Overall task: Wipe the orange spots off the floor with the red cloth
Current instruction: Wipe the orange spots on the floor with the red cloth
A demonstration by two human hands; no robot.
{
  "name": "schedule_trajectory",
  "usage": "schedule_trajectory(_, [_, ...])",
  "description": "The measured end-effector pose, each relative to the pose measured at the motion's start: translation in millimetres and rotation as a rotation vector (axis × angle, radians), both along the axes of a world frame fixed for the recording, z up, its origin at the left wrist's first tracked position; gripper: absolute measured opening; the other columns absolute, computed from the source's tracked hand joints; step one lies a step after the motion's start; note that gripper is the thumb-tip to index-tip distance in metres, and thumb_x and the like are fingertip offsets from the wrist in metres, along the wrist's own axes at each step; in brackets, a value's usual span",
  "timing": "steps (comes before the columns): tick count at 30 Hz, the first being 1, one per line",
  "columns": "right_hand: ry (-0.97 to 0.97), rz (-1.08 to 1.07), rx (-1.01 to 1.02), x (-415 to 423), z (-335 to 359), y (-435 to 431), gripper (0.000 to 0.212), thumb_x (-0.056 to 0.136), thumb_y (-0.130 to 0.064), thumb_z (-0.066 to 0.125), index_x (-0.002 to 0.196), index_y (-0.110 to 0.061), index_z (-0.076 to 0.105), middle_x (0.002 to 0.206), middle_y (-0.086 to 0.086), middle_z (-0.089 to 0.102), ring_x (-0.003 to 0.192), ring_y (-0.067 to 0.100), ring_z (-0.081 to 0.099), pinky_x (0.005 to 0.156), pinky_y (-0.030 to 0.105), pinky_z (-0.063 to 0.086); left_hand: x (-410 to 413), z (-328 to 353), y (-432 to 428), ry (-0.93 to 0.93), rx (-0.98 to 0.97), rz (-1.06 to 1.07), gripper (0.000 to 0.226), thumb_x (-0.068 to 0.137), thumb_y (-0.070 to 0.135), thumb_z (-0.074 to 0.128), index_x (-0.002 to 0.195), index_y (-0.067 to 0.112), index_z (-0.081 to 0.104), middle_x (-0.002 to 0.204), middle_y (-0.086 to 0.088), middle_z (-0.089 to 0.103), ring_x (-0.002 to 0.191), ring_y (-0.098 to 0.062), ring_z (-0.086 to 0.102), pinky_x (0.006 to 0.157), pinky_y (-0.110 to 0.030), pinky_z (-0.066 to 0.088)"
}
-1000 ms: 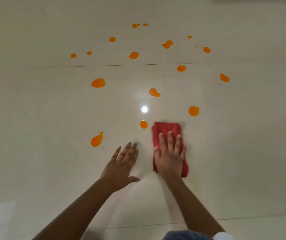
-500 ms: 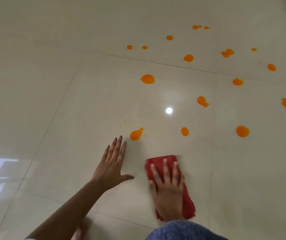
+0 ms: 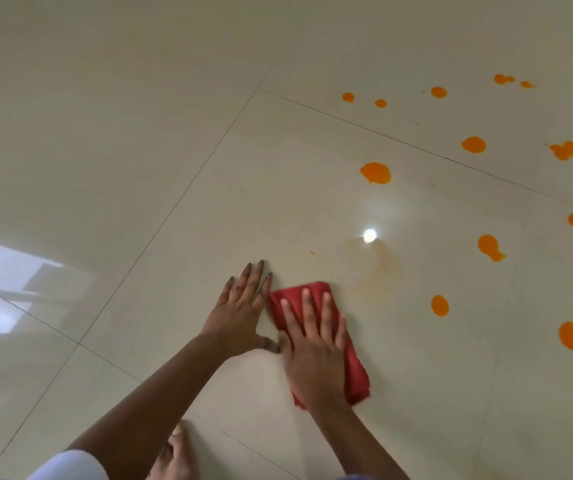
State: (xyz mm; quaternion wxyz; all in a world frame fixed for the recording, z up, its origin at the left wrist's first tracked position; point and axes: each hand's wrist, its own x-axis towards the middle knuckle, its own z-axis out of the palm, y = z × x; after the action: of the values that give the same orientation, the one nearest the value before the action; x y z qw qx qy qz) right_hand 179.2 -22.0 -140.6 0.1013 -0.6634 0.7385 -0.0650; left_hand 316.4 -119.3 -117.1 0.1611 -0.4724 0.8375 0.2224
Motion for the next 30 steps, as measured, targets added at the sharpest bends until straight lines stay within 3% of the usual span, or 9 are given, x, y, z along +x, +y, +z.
schedule_trajectory(4, [0.035,0.136,0.032,-23,-2,-114,0.053,0.092,-0.04,0.024,0.144,-0.033,0.028,0.155,0.003,0.022,0.142,0.032,0.013,0.111,0.054,0.016,11,1,-13,-0.008,0.027,0.088,0.134,0.061,0.074,0.061,0.138,0.011,-0.029,0.147,-0.002,-0.037,0.137,-0.018,-0.031,0.116,-0.035,-0.011])
schedule_trajectory(8, [0.041,-0.38,-0.004,-92,-11,-103,0.056,0.089,-0.042,0.023,0.143,-0.029,0.034,0.153,0.007,0.025,0.141,0.036,0.016,0.109,0.056,0.017,12,1,-15,-0.022,0.022,0.068,0.132,0.063,0.073,0.061,0.141,0.009,-0.025,0.146,-0.003,-0.038,0.138,-0.019,-0.03,0.117,-0.037,-0.01])
schedule_trajectory(10, [0.043,-0.481,-0.031,-71,-6,-54,0.054,0.089,-0.039,0.029,0.139,-0.024,0.043,0.149,0.012,0.032,0.137,0.041,0.024,0.104,0.061,0.025,10,-2,-12,-0.006,0.022,0.083,0.133,0.063,0.072,0.062,0.14,0.008,-0.026,0.147,-0.004,-0.037,0.137,-0.02,-0.031,0.116,-0.037,-0.012])
schedule_trajectory(13, [0.046,-0.151,-0.014,-5,-5,-18,0.053,0.091,-0.04,0.031,0.142,-0.026,0.036,0.151,0.009,0.03,0.139,0.038,0.022,0.107,0.057,0.022,9,-2,-13,-0.007,0.027,0.084,0.133,0.063,0.073,0.06,0.14,0.008,-0.027,0.148,-0.005,-0.037,0.136,-0.021,-0.033,0.115,-0.038,-0.014])
schedule_trajectory(16, [0.026,0.124,-0.017,-7,-4,-89,0.052,0.093,-0.041,0.026,0.143,-0.031,0.03,0.153,0.005,0.026,0.141,0.034,0.017,0.11,0.056,0.022,10,0,-15,-0.009,0.023,0.076,0.132,0.063,0.075,0.058,0.141,0.008,-0.025,0.147,-0.005,-0.037,0.137,-0.021,-0.032,0.115,-0.038,-0.013])
schedule_trajectory(19, [0.101,-0.129,0.015,-58,-12,-121,0.054,0.091,-0.042,0.024,0.143,-0.031,0.031,0.154,0.006,0.025,0.141,0.034,0.015,0.11,0.055,0.018,13,1,-8,0.0,0.021,0.063,0.128,0.065,0.074,0.056,0.14,0.01,-0.025,0.146,-0.004,-0.037,0.137,-0.021,-0.031,0.117,-0.038,-0.011])
schedule_trajectory(23, [0.06,-0.401,-0.011,-51,-8,-26,0.054,0.091,-0.041,0.03,0.143,-0.025,0.034,0.152,0.012,0.027,0.139,0.04,0.017,0.106,0.06,0.018,24,1,12,0.052,0.022,0.002,0.122,0.068,0.075,0.05,0.137,0.014,-0.029,0.14,0.001,-0.043,0.134,-0.018,-0.036,0.114,-0.035,-0.016])
schedule_trajectory(26, [0.078,-0.155,0.056,8,-2,31,0.058,0.092,-0.044,0.029,0.146,-0.023,0.028,0.153,0.015,0.023,0.139,0.043,0.015,0.106,0.061,0.016,32,2,29,0.052,0.043,-0.024,0.123,0.062,0.083,0.039,0.138,0.015,-0.029,0.142,0.001,-0.042,0.133,-0.013,-0.038,0.114,-0.034,-0.017])
schedule_trajectory(30, [0.097,0.038,0.034,-3,-6,-7,0.054,0.093,-0.044,0.028,0.145,-0.028,0.028,0.153,0.01,0.025,0.14,0.038,0.017,0.107,0.06,0.017,33,5,37,0.012,0.027,-0.054,0.123,0.059,0.087,0.03,0.139,0.014,-0.028,0.144,-0.001,-0.04,0.135,-0.015,-0.035,0.112,-0.032,-0.02])
